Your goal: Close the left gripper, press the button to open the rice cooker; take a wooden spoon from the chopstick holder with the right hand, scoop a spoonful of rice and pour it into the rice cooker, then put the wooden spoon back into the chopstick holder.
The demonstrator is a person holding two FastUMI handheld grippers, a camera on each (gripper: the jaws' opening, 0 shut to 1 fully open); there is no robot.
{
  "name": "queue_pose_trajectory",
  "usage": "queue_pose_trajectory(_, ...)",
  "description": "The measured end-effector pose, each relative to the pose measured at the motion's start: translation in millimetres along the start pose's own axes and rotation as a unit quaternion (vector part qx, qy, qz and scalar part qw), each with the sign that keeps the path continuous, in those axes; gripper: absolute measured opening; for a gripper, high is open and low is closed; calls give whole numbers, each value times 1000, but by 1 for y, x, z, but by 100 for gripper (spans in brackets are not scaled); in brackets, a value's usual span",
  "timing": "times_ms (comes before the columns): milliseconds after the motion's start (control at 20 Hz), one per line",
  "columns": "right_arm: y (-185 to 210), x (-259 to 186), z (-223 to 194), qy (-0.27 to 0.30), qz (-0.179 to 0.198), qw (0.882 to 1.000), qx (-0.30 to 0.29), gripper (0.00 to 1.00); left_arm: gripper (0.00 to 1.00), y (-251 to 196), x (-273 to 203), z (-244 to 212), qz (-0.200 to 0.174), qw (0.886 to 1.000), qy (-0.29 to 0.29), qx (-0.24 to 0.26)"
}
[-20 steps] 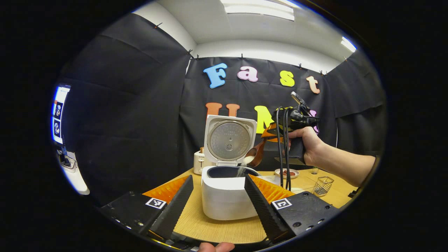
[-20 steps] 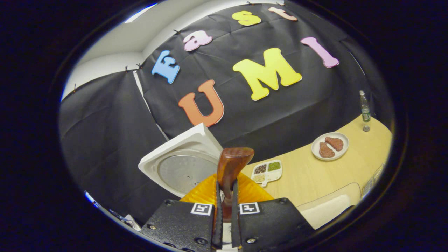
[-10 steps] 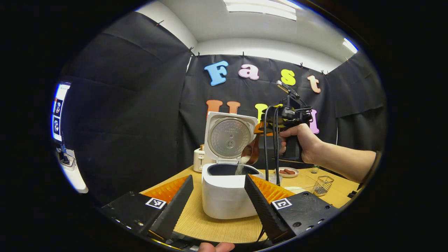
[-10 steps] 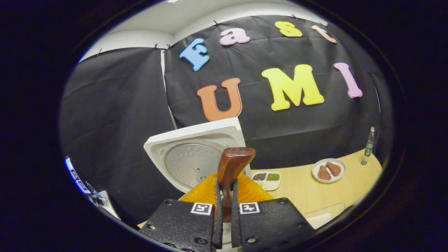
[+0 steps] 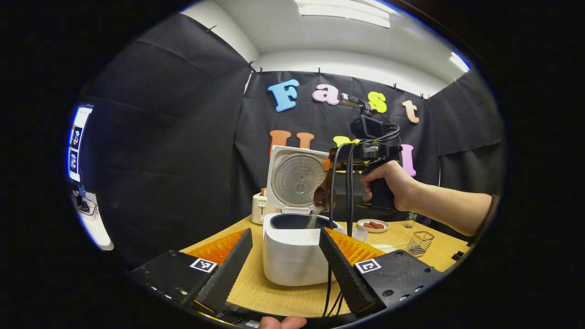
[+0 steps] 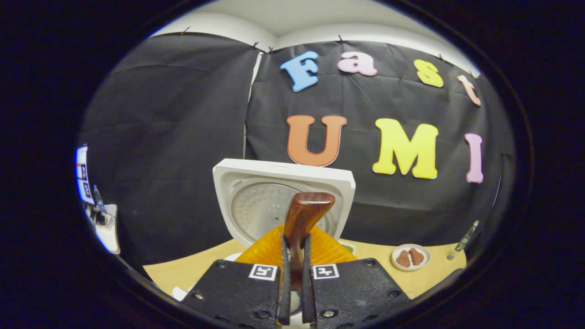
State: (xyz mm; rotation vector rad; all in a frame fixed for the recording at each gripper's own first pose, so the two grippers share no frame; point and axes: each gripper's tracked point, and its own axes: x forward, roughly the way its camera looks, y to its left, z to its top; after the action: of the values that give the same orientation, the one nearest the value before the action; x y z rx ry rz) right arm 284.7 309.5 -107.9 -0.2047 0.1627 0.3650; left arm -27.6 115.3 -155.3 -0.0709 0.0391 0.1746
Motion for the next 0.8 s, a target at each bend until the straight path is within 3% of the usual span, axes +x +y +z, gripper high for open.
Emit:
queue_pose_trajectory(300, 15, -3, 2, -12, 10, 998, -57, 15, 94, 1, -1, 2, 1, 1000, -2, -4)
queue_pose_trajectory(800, 10, -17, 15, -30, 12, 999, -24, 15, 94, 5, -9, 13, 1, 1000, -15, -16)
